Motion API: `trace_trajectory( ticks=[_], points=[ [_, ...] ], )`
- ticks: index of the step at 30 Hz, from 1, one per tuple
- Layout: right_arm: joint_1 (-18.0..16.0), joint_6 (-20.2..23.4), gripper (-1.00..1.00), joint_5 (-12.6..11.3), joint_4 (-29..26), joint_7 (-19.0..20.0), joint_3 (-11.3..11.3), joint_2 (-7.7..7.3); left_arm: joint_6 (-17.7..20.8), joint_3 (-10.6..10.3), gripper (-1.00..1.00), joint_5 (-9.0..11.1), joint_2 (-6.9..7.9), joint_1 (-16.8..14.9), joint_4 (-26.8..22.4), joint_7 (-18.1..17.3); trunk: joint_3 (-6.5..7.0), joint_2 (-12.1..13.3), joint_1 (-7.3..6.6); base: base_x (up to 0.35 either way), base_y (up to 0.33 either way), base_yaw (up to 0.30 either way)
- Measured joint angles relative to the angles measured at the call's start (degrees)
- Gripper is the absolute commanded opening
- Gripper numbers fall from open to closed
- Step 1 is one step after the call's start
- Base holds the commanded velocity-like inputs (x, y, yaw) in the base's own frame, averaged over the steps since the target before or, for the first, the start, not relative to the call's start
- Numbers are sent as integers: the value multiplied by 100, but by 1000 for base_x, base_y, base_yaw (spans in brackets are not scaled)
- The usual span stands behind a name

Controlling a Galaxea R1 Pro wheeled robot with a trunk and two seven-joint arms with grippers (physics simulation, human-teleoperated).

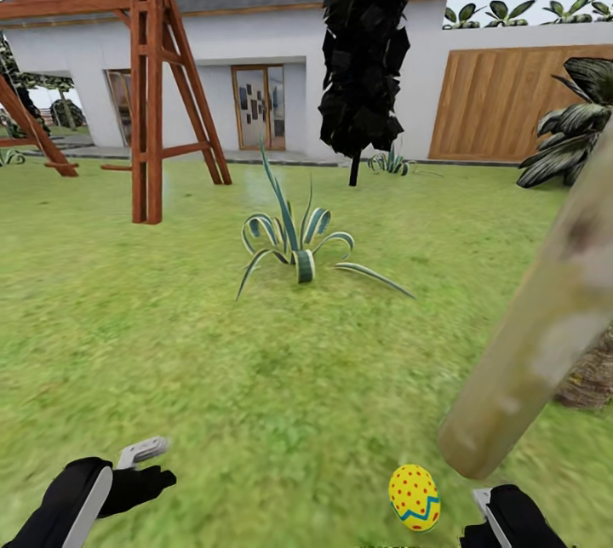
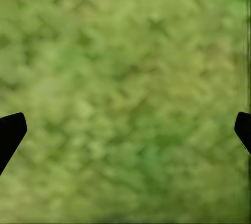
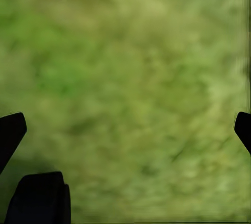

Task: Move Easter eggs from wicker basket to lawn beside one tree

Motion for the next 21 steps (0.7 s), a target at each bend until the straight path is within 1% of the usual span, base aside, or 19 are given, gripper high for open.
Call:
trace_trajectory(
  ticks=[4,12,21],
  points=[
    [0,0,100,-16,-2,4,-6,-6,-7,-11,100,-1,-17,0,3,0,15,0,0,0,0,-286],
    [0,8,100,-30,-9,8,-7,-7,-16,-8,100,-16,-85,0,221,2,221,10,-21,0,0,-286],
    [0,9,100,-42,-9,8,-7,-29,-16,-7,100,-19,-104,0,232,2,456,22,-44,0,0,-286]
  ],
)
